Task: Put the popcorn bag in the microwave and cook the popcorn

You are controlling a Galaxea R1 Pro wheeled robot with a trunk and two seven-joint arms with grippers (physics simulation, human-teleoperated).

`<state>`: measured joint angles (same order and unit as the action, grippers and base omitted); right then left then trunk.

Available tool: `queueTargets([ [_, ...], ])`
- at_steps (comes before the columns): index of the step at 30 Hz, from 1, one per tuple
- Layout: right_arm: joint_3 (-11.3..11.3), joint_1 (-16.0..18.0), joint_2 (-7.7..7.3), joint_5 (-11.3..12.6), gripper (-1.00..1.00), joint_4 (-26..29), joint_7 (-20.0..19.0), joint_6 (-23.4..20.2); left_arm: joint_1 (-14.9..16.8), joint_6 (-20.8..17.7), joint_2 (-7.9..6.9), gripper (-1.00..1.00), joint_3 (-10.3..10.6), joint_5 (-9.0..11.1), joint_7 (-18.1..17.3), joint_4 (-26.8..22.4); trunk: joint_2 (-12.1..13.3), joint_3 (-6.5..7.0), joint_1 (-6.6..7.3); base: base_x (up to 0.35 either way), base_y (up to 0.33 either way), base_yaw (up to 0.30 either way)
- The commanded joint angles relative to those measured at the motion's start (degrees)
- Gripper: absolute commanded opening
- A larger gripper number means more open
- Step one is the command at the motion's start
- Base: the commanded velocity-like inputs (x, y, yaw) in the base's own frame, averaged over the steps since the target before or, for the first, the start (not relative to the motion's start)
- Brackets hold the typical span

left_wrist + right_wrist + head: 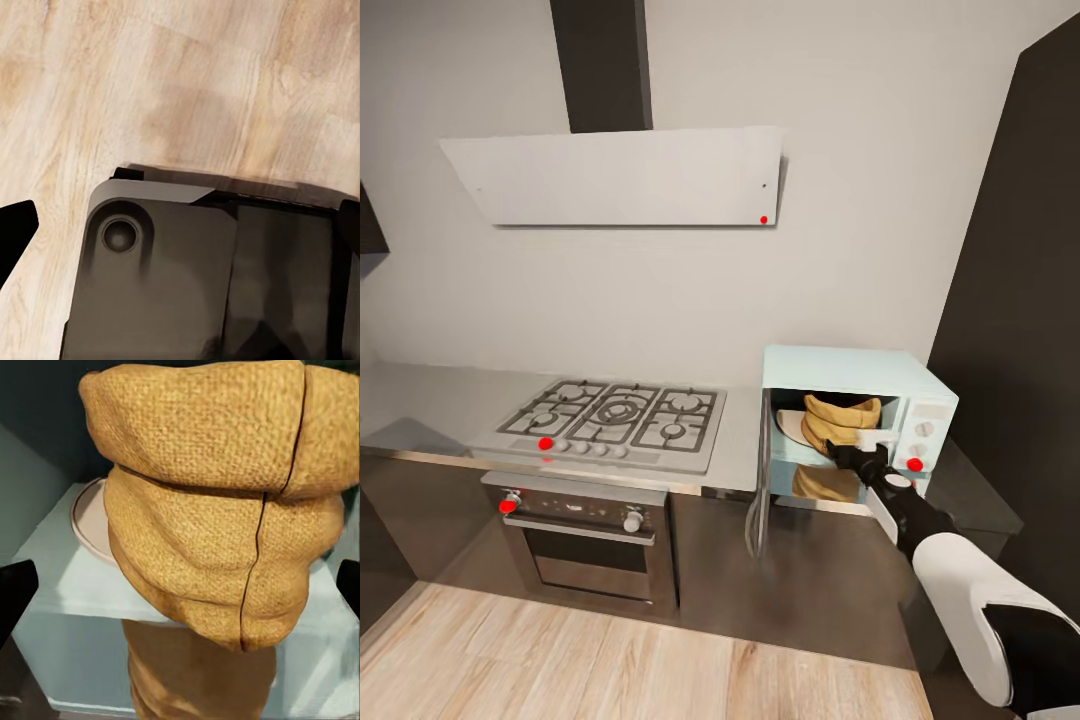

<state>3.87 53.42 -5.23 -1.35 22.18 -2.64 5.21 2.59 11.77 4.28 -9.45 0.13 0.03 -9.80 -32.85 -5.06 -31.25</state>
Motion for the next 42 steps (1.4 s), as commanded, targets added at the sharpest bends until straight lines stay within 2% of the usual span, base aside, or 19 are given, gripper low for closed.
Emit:
queueTargets([
  [1,0.38,0.07,-0.36,-0.15,1.00,-1.26,0.26,0.41,0.05,0.18,0.02,1.00,-0.22,-0.02,0.04,0.04,-0.09,-0.11,-0.02,0.000,0.000,0.000],
  [7,0.54,-0.12,-2.49,-0.15,1.00,-3.13,0.61,1.34,0.05,0.18,0.02,1.00,-0.22,0.00,0.01,0.04,-0.09,-0.11,-0.02,0.000,0.000,0.000],
  [10,0.66,-0.15,-2.91,-0.08,1.00,-3.24,0.62,2.16,0.04,0.19,0.02,1.00,-0.22,0.01,-0.05,0.04,-0.09,-0.11,-0.02,0.000,0.000,0.000],
  [42,0.34,-0.42,-2.90,-0.24,1.00,-3.20,0.62,3.12,0.04,0.25,-0.02,1.00,-0.13,-0.56,-0.12,0.13,-0.09,-0.11,-0.02,0.094,0.000,0.000],
])
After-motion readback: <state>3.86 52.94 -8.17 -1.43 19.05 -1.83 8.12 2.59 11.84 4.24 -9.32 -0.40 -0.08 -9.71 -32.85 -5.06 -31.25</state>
